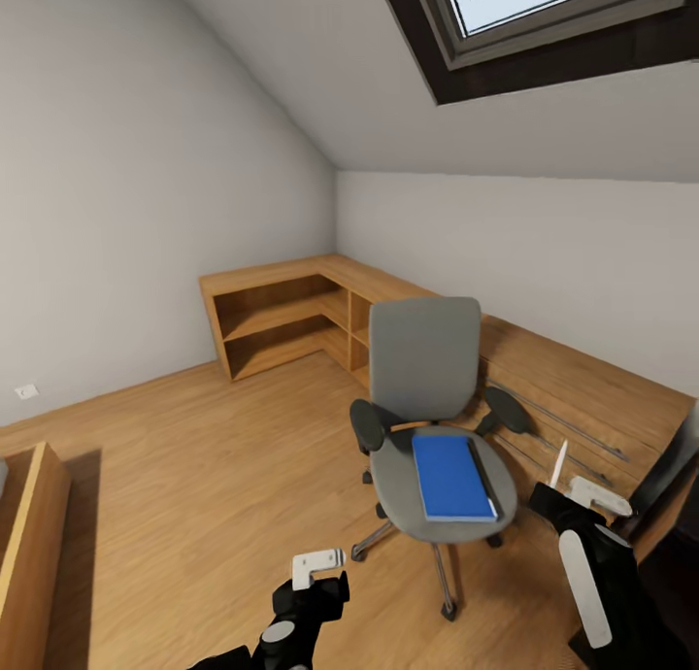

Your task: In the bedroom, organize the workspace by keeping the computer under the desk, ensuring the monitor is on the desk, placing the keyboard on the desk next to the monitor, placing the mouse on the desk next to the keyboard, moving the folder from the swivel chair onto the desk next to the mouse, stacking the notebook on top of the folder with the pen on top of the notebook, and positioning the swivel chair next to the desk.

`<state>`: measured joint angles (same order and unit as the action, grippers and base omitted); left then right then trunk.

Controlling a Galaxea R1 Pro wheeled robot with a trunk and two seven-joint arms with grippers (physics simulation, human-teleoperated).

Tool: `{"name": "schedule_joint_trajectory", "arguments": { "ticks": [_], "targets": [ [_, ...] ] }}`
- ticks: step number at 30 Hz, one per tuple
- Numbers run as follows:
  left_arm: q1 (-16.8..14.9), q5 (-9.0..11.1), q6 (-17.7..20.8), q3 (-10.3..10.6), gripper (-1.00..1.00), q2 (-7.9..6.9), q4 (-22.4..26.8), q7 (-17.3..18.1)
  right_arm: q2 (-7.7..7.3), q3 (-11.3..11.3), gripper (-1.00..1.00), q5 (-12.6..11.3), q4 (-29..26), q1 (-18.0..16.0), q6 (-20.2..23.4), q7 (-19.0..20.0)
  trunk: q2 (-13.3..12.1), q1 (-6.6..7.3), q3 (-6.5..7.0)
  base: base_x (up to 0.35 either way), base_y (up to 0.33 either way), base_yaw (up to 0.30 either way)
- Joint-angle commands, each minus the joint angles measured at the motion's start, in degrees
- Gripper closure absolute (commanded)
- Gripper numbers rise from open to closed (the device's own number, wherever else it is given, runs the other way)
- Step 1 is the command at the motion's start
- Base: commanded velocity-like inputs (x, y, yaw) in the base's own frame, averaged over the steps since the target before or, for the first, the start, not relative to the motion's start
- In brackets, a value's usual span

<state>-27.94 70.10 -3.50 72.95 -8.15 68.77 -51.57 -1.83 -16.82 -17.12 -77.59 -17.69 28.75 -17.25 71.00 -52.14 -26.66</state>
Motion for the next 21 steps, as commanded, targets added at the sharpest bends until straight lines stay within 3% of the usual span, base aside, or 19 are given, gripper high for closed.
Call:
{"name": "schedule_joint_trajectory", "arguments": {
  "ticks": [1, 7, 21],
  "targets": [
    [-0.1, 0.4, -0.4, 0.6, -1.0, -0.03, 0.1, -0.2, -0.02, -0.4, 1.0, -0.6, -0.1, 0.0, 0.2, -0.5, 0.0, 0.0, -0.03, 0.0, 0.0, -0.243],
    [-0.1, 0.1, -0.4, 5.1, -1.0, -0.03, 0.1, -0.5, -0.02, -1.2, 1.0, -0.7, -0.1, 0.0, 0.2, -0.5, 0.0, 0.0, 0.15, 0.007, -0.03, -0.246],
    [-0.1, -0.1, -0.6, 6.3, -1.0, -0.03, -0.1, -0.6, -0.02, -1.4, 1.0, -1.4, -0.1, 0.0, 0.1, -0.5, 0.0, 0.0, 0.57, 0.179, -0.228, -0.248]
  ]
}}
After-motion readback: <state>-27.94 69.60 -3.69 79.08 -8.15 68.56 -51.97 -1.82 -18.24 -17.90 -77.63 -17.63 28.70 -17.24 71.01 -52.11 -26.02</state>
